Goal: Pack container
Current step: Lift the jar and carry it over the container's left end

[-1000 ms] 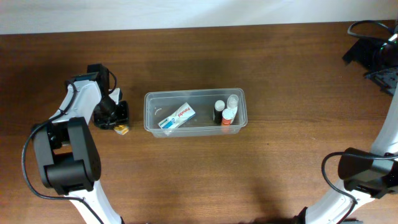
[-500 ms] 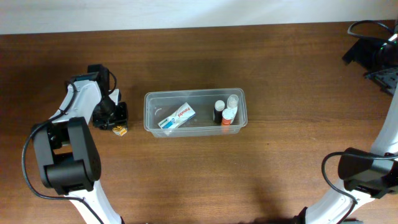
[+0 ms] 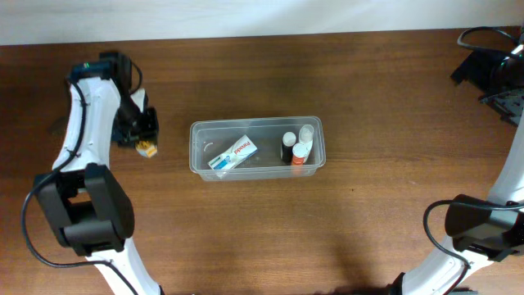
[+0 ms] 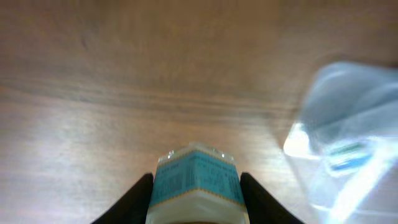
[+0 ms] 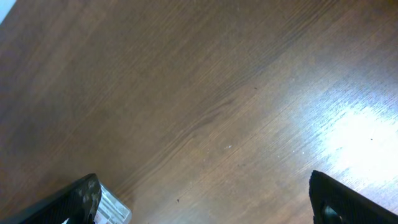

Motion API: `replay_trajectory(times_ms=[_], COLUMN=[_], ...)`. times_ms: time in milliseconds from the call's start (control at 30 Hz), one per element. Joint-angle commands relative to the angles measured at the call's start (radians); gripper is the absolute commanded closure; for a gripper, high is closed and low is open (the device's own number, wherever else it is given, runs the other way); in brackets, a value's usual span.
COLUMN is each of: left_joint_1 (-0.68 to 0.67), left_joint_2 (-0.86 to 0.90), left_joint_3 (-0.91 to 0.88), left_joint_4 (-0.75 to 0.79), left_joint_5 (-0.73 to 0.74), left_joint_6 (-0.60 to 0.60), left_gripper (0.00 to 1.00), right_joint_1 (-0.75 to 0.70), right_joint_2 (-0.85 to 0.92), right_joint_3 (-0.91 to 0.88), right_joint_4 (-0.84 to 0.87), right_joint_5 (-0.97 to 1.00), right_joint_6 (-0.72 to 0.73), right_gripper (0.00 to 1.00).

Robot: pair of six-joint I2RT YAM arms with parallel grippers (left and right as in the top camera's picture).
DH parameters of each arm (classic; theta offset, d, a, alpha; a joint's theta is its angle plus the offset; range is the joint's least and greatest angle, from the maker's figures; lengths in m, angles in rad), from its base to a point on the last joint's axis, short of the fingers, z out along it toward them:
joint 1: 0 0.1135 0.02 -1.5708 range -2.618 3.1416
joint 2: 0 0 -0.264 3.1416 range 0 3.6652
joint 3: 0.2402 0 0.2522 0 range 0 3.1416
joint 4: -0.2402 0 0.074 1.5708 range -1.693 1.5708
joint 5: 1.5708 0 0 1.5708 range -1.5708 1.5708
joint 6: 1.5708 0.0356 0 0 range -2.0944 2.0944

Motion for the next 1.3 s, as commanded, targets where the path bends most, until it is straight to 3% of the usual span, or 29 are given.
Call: replay_trajectory(times_ms=[0, 267, 667, 1033, 1267], left_joint_1=[-0.051, -0.202, -0.412, -0.462, -0.462], left_joint_2=[-0.019, -0.019, -0.019, -0.018, -0.018], left_joint_3=[0.127, 0.245, 0.240, 0.020, -0.121], left_joint_4=[-0.047, -0.094, -0.082, 0.064, 0.191], left_joint_5=[0.002, 0.002, -0.100, -0.147, -0.148], left_joint_6=[-0.010, -0.011, -0.159, -0.303, -0.327], left_gripper=[0.69, 0.69, 0.68, 0.64, 0.64], right_joint_1=[0.003, 0.003, 0.003, 0.003, 0.003], right_joint_2=[-0.022, -0.022, -0.022, -0.022, -0.022], right_joint_3=[-0.003, -0.003, -0.003, -0.003, -0.003], right_joint_4=[-0.006, -0.006, -0.006, -0.006, -0.006], right_joint_5=[-0.002, -0.002, -0.002, -0.002, -0.002], right_joint_6=[0.000, 0.000, 0.000, 0.000, 0.000], right_gripper=[0.02, 0.02, 0.02, 0.02, 0.02])
